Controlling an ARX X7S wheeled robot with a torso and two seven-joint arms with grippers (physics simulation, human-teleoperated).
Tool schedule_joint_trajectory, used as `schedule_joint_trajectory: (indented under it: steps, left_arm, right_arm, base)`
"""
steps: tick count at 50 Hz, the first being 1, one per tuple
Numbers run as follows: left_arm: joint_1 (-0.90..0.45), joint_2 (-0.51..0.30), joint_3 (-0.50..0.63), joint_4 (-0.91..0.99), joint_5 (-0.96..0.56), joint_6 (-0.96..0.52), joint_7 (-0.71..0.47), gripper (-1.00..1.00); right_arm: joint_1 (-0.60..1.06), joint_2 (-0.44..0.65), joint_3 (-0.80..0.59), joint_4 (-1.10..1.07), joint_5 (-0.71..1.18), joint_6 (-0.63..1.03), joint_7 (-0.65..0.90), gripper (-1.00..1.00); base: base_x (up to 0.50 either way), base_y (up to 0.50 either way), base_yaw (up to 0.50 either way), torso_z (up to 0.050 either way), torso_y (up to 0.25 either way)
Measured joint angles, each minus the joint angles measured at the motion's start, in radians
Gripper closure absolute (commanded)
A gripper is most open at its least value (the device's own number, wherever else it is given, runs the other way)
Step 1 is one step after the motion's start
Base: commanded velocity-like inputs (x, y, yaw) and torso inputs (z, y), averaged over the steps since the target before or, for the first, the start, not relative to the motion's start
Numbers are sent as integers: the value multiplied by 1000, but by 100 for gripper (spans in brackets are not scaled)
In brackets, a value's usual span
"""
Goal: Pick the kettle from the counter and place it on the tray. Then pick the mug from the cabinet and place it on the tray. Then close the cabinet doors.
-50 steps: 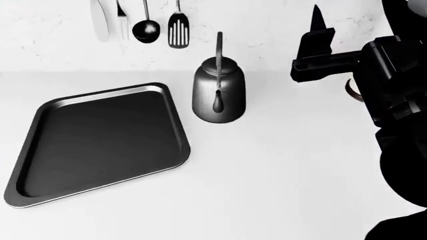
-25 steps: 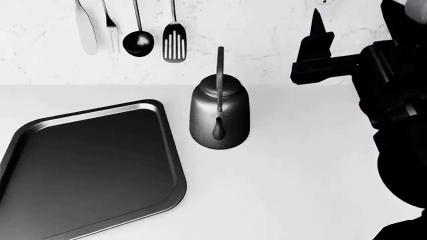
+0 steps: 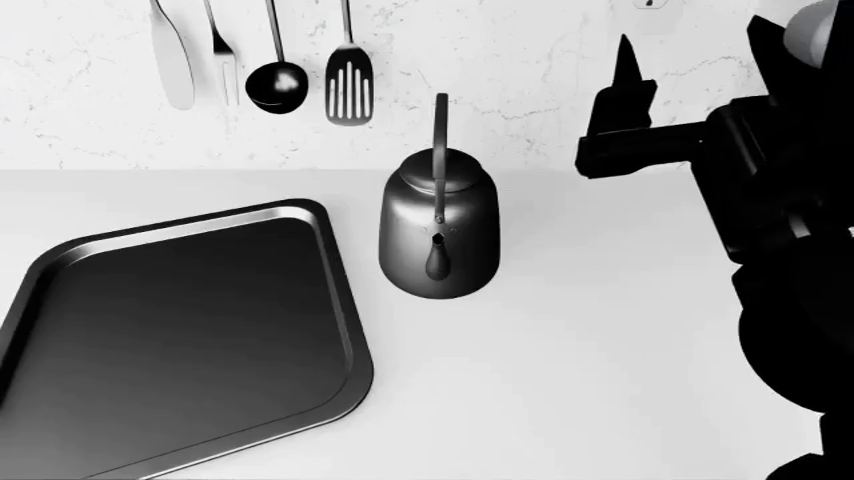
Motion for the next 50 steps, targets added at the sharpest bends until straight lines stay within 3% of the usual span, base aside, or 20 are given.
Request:
schedule_joint_trajectory:
  steps: [15, 38, 39, 50]
  left_arm:
    - [0, 1, 18, -26, -32, 49, -19, -100]
    - [0, 1, -205, -62, 147, 68, -23, -100]
    - [0, 1, -215, -61, 156, 65, -22, 100]
    - [4, 1, -274, -41, 246, 33, -3, 100]
  right_arm:
    - [-31, 11, -24, 22, -18, -49, -3, -100]
    - [-34, 18, -41, 30, -16, -71, 4, -100]
    - [-34, 18, -42, 30, -16, -72, 4, -100]
    - [-37, 21, -49, 36, -16, -83, 6, -100]
  base:
    - [0, 0, 0, 0, 0]
    - [0, 0, 0, 0, 0]
    - [0, 0, 0, 0, 0]
    - [0, 0, 0, 0, 0]
